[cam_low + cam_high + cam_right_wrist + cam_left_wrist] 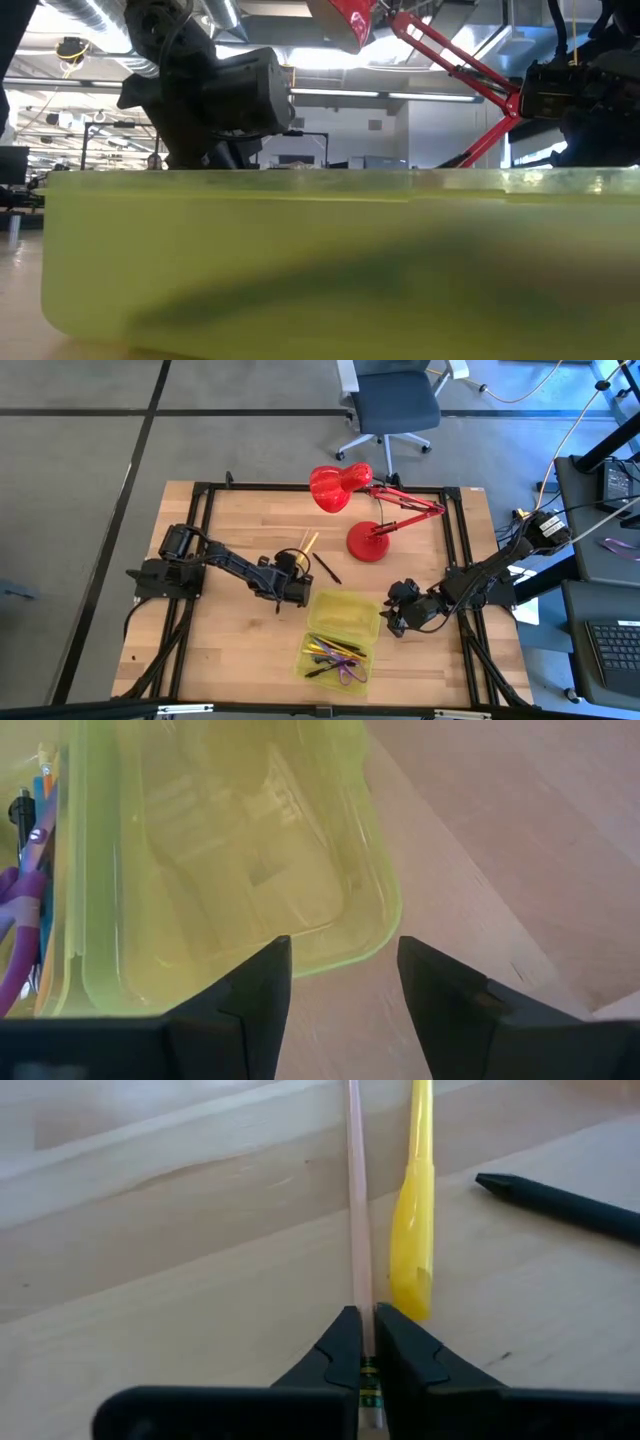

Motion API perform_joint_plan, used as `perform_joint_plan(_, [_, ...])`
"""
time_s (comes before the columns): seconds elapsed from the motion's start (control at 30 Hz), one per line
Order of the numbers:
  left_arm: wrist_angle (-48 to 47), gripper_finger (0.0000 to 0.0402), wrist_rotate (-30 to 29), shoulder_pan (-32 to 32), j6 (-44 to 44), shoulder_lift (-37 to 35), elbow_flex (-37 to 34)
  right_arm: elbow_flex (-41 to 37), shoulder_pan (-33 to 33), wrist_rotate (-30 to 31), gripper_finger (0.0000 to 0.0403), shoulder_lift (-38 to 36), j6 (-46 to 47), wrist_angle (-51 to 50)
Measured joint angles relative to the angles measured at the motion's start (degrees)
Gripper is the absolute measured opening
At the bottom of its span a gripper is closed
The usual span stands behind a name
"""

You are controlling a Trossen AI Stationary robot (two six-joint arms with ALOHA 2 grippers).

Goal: Pick & place school supplies into a supply box
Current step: Put the pink pencil into the yellow supply box

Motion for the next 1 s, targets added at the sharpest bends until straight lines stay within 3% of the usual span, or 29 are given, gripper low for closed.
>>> perform_joint_plan(0.3, [-1.7, 0.0007, 0.4, -1.4, 0.6, -1.2, -0.1, 0.0, 0.0, -0.1, 0.0188, 0.0, 0.0, 0.0])
perform_joint_plan(0.47, [-3.8, 0.0010, 2.6, -1.4, 1.5, -4.1, -0.3, 0.0, 0.0, -0.1, 0.0188, 0.0, 0.0, 0.0])
perform_joint_plan(0.77, [-3.1, 0.0008, 1.6, -2.7, 6.7, -9.4, -0.1, 0.0, 0.0, -0.1, 0.0188, 0.0, -0.2, 0.0])
perform_joint_plan(0.9, [-1.8, 0.0011, 4.7, -4.2, 13.6, -13.2, -0.1, 0.0, 0.0, -0.1, 0.0188, 0.0, -0.3, -0.2])
perform_joint_plan(1.0, [3.1, 0.0011, 10.4, -6.1, 22.9, -15.9, -0.1, 0.0, 0.0, -0.1, 0.0188, 0.0, -0.3, -1.1])
